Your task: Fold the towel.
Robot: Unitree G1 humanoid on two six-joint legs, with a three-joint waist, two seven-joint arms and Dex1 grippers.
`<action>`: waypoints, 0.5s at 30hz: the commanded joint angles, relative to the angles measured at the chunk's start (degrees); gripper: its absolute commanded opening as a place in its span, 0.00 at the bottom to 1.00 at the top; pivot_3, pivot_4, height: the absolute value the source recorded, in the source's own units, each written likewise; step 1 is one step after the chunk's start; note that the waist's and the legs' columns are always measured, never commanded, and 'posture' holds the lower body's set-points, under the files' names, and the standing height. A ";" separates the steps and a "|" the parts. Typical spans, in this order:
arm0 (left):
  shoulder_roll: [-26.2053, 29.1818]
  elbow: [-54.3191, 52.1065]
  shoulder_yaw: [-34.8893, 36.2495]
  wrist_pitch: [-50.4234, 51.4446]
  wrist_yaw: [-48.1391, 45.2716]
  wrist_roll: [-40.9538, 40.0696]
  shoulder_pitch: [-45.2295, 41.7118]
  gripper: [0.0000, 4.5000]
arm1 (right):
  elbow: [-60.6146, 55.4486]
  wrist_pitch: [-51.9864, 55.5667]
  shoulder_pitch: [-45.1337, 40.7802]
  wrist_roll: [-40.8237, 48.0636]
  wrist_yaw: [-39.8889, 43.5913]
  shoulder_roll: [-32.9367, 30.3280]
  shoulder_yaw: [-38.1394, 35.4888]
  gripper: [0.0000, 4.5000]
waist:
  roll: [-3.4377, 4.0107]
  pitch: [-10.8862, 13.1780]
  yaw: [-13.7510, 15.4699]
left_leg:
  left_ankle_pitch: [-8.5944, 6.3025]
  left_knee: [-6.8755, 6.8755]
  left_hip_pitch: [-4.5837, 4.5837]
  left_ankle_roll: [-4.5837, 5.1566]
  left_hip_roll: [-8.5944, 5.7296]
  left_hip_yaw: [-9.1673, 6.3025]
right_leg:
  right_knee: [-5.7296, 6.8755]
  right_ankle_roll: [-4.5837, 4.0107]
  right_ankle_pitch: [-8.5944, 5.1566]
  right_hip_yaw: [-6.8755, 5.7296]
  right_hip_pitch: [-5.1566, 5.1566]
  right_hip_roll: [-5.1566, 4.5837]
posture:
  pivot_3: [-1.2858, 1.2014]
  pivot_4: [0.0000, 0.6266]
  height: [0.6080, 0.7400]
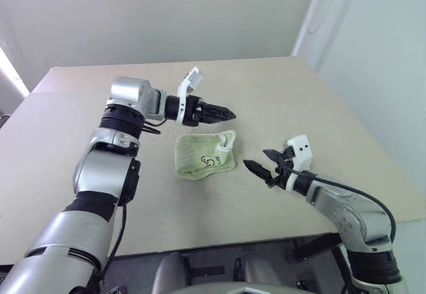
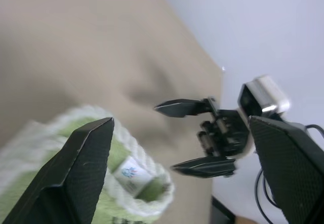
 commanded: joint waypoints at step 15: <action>10.44 -1.31 -3.80 -36.26 -4.64 11.43 10.09 0.99 | 7.85 -0.43 -20.81 -3.49 -0.52 5.84 12.39 0.97 | 0.08 -0.05 -0.02 | 0.02 0.13 -0.10 -0.02 0.01 0.11 | 0.04 -0.02 0.01 0.05 -0.08 -0.03 | 0.52 0.00 0.57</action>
